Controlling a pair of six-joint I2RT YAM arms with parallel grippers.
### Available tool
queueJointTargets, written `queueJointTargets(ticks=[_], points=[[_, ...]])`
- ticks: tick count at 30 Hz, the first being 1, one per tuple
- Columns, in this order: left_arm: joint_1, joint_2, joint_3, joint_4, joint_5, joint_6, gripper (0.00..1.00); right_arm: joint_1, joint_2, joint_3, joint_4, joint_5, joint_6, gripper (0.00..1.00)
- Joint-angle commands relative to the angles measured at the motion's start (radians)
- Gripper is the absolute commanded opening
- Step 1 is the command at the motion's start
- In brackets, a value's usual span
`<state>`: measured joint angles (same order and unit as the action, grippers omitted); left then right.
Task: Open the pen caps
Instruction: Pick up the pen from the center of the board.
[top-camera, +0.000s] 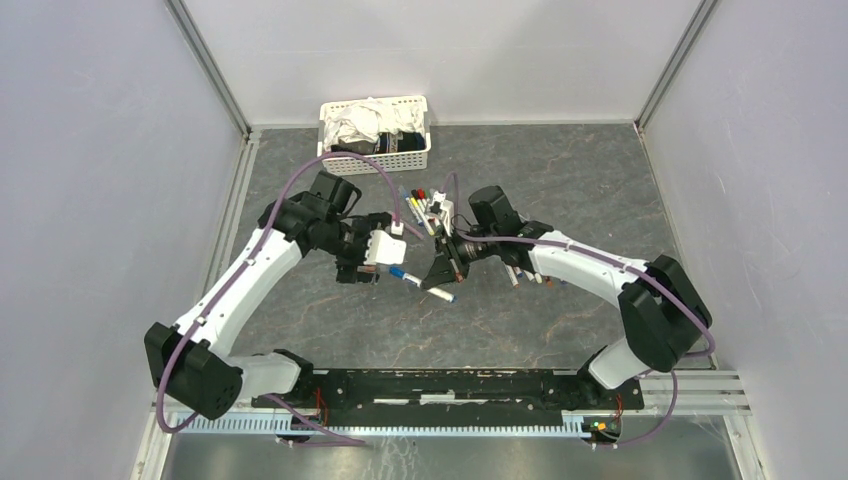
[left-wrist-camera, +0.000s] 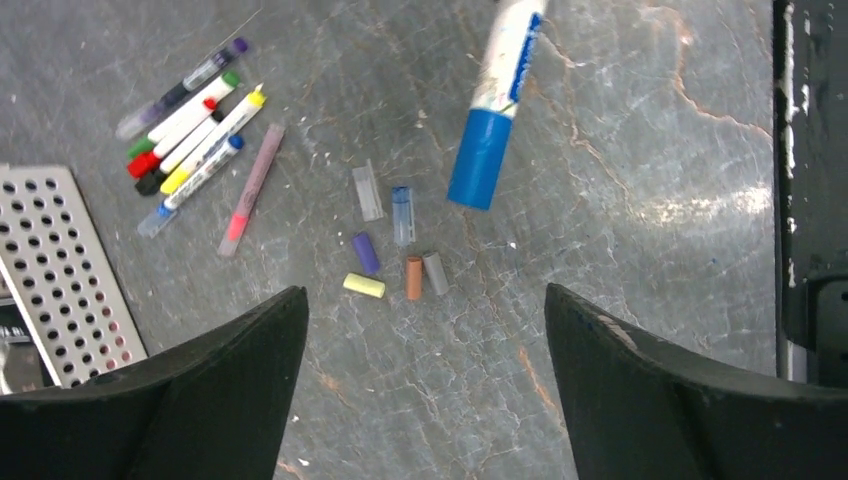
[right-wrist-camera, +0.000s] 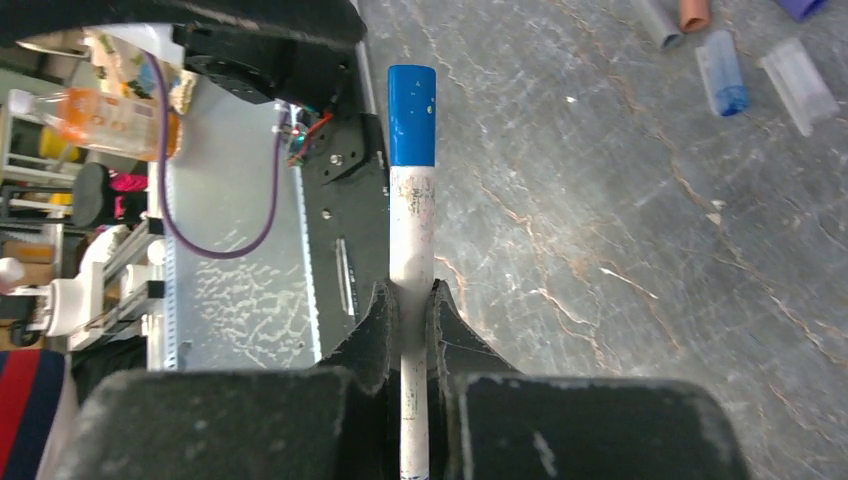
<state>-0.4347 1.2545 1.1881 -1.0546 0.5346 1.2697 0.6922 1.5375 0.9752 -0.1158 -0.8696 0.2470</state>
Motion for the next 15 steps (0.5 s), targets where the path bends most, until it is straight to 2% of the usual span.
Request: queueJointTargets(ticks=[1, 5, 13, 14, 15], points=[[-0.044, 0.007, 0.032, -0.064, 0.045, 0.135, 0.87, 0.004, 0.030, 0.050, 0.141, -0.111, 0.112, 0.00], [-0.083, 0.022, 0.020, -0.065, 0.045, 0.143, 0.70, 0.009, 0.071, 0.075, 0.186, -0.138, 0.166, 0.00], [-0.170, 0.094, 0.043, -0.065, -0.019, 0.120, 0.52, 0.008, 0.104, 0.104, 0.195, -0.140, 0.185, 0.00], [-0.178, 0.100, 0.044, -0.064, -0.027, 0.121, 0.47, 0.007, 0.105, 0.103, 0.200, -0.140, 0.186, 0.00], [-0.185, 0.106, 0.044, -0.068, -0.038, 0.121, 0.38, 0.009, 0.107, 0.102, 0.201, -0.141, 0.185, 0.00]])
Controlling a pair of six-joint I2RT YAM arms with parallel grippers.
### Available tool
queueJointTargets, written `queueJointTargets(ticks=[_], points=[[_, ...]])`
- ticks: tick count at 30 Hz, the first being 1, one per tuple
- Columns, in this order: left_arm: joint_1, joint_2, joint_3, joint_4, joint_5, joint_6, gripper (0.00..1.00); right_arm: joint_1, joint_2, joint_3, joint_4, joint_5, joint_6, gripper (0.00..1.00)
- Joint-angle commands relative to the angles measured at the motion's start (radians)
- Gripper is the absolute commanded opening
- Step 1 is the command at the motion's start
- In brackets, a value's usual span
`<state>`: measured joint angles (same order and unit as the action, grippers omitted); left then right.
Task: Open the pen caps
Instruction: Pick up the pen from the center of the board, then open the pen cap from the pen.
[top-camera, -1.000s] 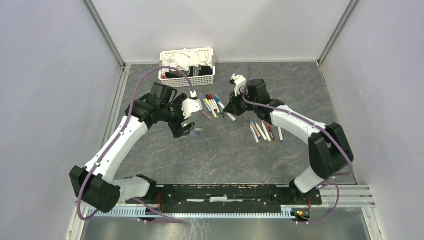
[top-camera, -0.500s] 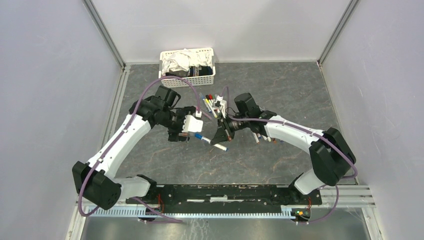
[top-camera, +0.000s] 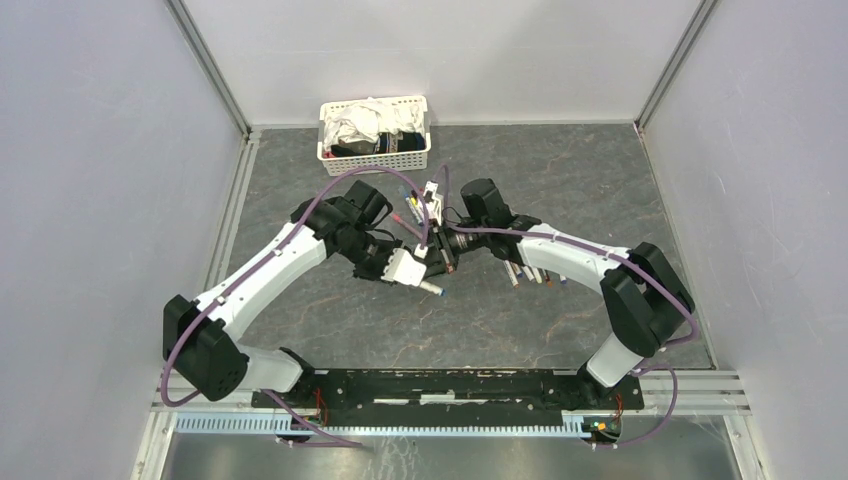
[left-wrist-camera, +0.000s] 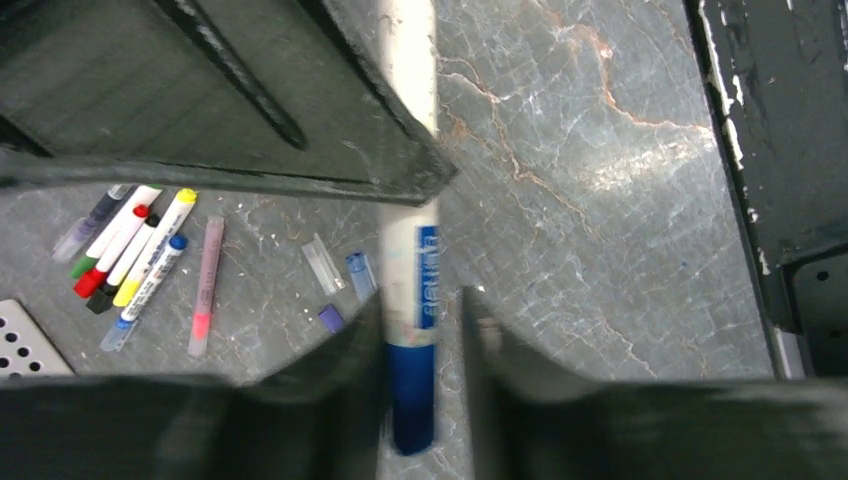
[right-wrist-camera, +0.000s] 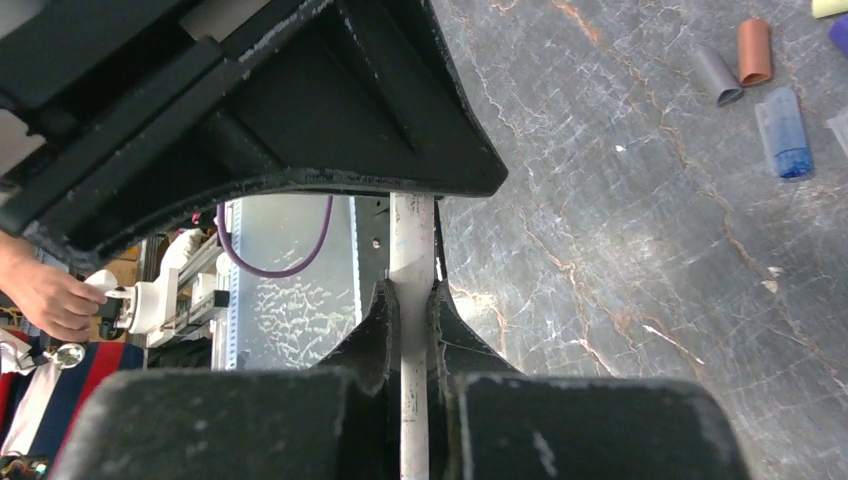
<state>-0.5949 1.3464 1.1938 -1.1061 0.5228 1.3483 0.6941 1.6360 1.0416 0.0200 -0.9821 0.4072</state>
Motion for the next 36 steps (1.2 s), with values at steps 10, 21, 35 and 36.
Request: queueJointTargets(ticks=[10, 21, 35, 36], points=[[-0.041, 0.007, 0.044, -0.014, -0.052, 0.039, 0.02, 0.056, 0.065, 0.034, 0.156, 0.011, 0.098, 0.42], [-0.044, 0.013, 0.074, -0.018, -0.046, -0.030, 0.29, 0.069, 0.078, 0.041, 0.251, 0.011, 0.163, 0.05], [-0.043, 0.015, 0.031, -0.011, -0.181, 0.057, 0.02, 0.058, 0.052, 0.029, 0.094, 0.020, 0.058, 0.00], [-0.043, 0.012, 0.017, -0.002, -0.213, 0.067, 0.02, 0.054, 0.045, 0.026, 0.061, 0.028, 0.025, 0.00]])
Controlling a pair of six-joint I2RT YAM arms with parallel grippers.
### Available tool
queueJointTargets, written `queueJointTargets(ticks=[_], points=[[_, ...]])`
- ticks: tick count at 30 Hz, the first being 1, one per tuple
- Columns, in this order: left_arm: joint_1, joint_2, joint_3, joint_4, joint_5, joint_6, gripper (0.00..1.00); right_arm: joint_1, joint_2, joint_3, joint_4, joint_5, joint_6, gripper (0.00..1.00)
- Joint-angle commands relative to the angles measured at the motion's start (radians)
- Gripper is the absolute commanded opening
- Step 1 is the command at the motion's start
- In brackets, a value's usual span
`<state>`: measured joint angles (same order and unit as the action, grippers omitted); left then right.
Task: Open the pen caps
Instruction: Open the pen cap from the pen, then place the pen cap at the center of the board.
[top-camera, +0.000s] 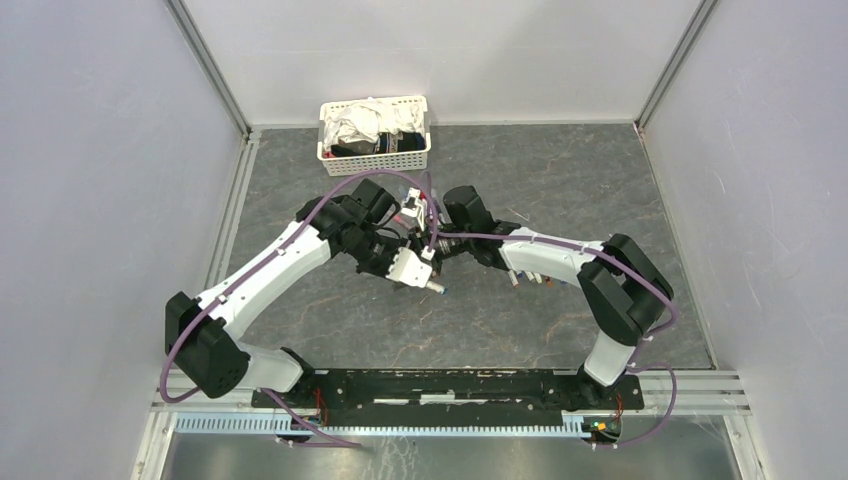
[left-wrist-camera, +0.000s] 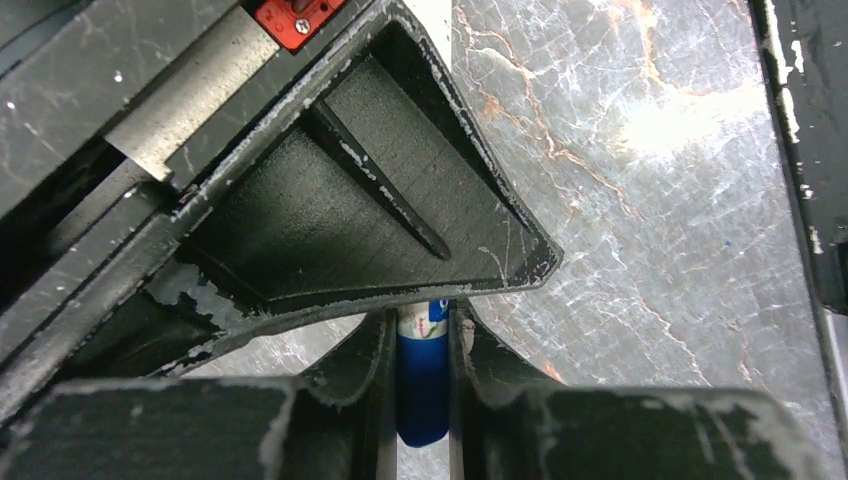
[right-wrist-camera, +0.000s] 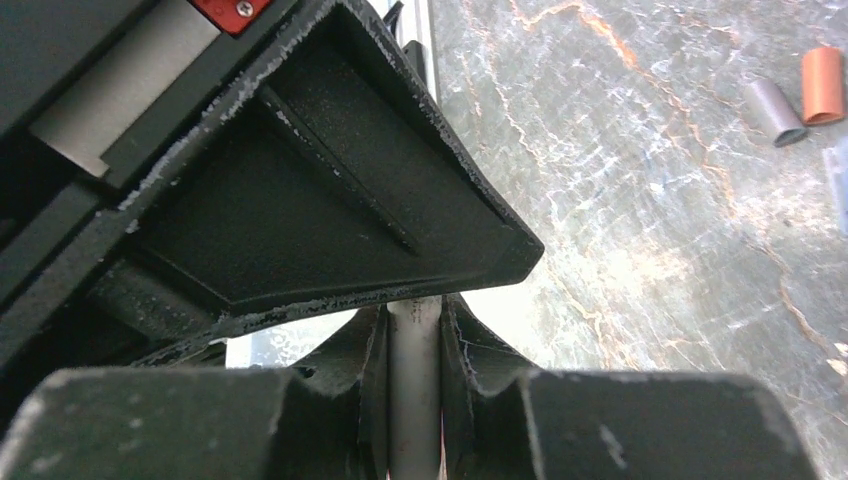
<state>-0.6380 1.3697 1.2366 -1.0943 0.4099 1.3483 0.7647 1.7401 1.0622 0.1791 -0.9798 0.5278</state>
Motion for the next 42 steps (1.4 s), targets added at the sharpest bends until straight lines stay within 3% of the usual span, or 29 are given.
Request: queueJointTargets(ticks=[1, 14, 20, 25, 31, 38, 42], points=[[0.002, -0.013, -0.040, -0.003, -0.129, 0.075, 0.02, -0.026, -0.067, -0.005, -0.137, 0.033, -0.120, 0.00], [0.135, 0.061, -0.031, 0.050, -0.284, 0.183, 0.02, -0.148, -0.222, -0.224, -0.325, 0.114, -0.294, 0.00], [0.185, 0.110, 0.010, 0.110, -0.235, 0.120, 0.02, -0.192, -0.260, -0.230, -0.375, 0.171, -0.327, 0.00], [0.182, 0.159, -0.005, 0.226, -0.104, -0.089, 0.02, -0.278, -0.287, -0.188, -0.435, 0.444, -0.348, 0.00], [0.182, 0.292, -0.033, 0.391, -0.101, -0.279, 0.09, -0.360, -0.370, -0.228, -0.403, 0.932, -0.334, 0.00], [0.182, 0.413, -0.062, 0.519, -0.130, -0.358, 0.15, -0.468, -0.393, -0.326, -0.282, 1.087, -0.303, 0.00], [0.180, 0.448, -0.057, 0.538, -0.122, -0.395, 0.28, -0.507, -0.330, -0.326, -0.246, 1.105, -0.320, 0.00]])
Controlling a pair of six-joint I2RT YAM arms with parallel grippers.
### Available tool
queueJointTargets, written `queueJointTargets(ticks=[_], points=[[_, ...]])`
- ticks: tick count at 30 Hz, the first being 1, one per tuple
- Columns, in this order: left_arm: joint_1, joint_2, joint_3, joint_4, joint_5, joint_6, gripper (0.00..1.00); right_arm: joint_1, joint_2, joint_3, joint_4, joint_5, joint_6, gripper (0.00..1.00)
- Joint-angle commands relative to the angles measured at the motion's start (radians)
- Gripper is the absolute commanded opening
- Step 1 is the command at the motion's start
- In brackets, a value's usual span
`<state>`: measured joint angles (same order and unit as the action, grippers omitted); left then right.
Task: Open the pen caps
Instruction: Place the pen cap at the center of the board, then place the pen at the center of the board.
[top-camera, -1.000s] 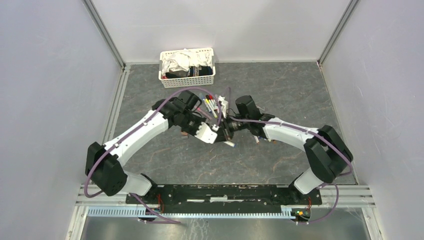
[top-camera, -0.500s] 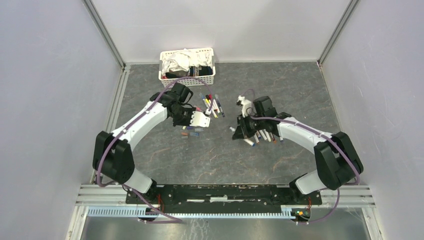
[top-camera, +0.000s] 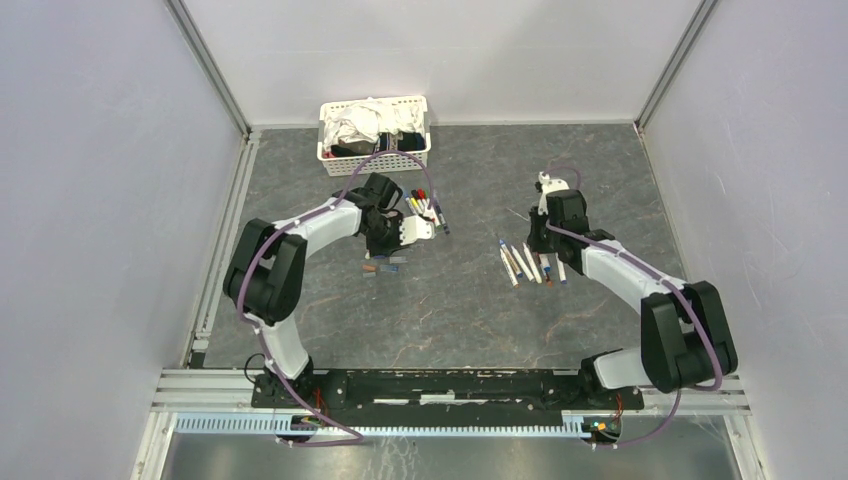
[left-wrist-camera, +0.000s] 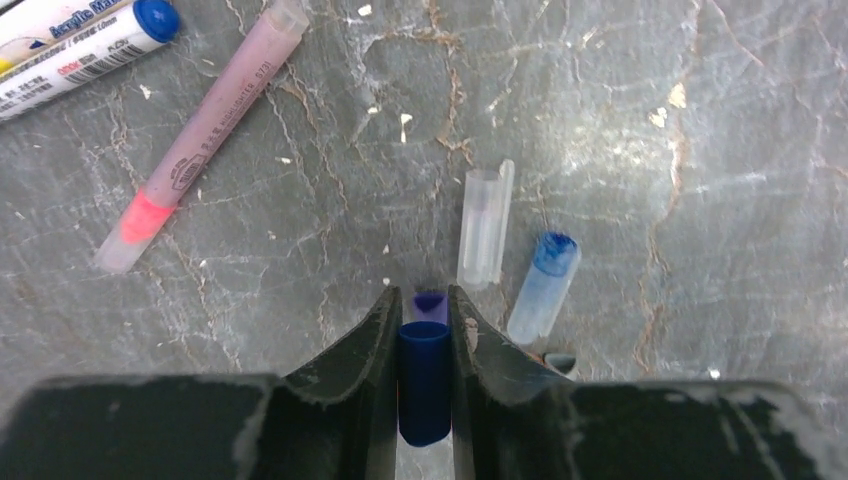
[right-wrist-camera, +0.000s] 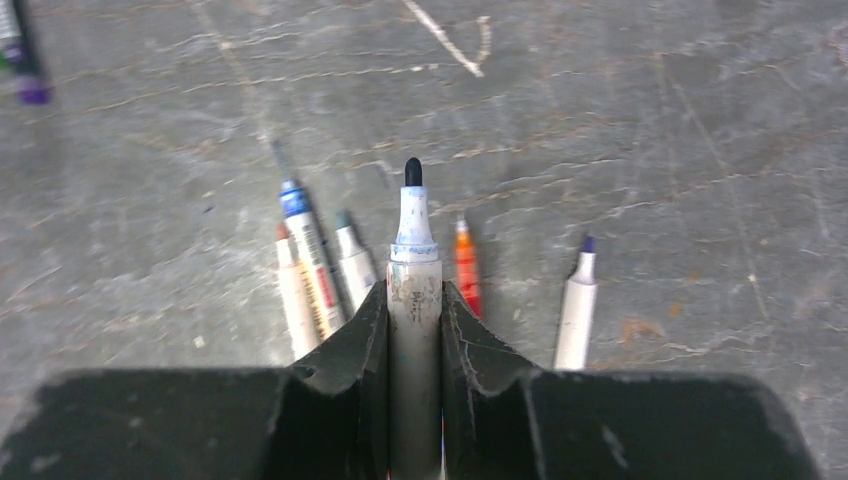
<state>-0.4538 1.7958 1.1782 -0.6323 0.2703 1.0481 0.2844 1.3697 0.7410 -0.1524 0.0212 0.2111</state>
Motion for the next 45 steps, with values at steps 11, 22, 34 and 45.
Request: queueJointTargets(ticks=[11, 22, 34, 45], points=[[-0.003, -0.060, 0.174, -0.119, 0.113, -0.247, 1.00, -0.092, 0.169, -0.021, 0.145, 0.113, -0.031, 0.03], [0.014, -0.227, 0.444, -0.312, 0.066, -0.432, 1.00, -0.105, 0.185, -0.056, 0.145, 0.064, -0.019, 0.23], [0.031, -0.355, 0.412, -0.312, 0.035, -0.476, 1.00, -0.104, 0.132, -0.037, 0.111, 0.001, -0.004, 0.39], [0.032, -0.364, 0.397, -0.299, 0.025, -0.507, 1.00, -0.094, 0.037, -0.100, 0.106, -0.046, -0.033, 0.33]])
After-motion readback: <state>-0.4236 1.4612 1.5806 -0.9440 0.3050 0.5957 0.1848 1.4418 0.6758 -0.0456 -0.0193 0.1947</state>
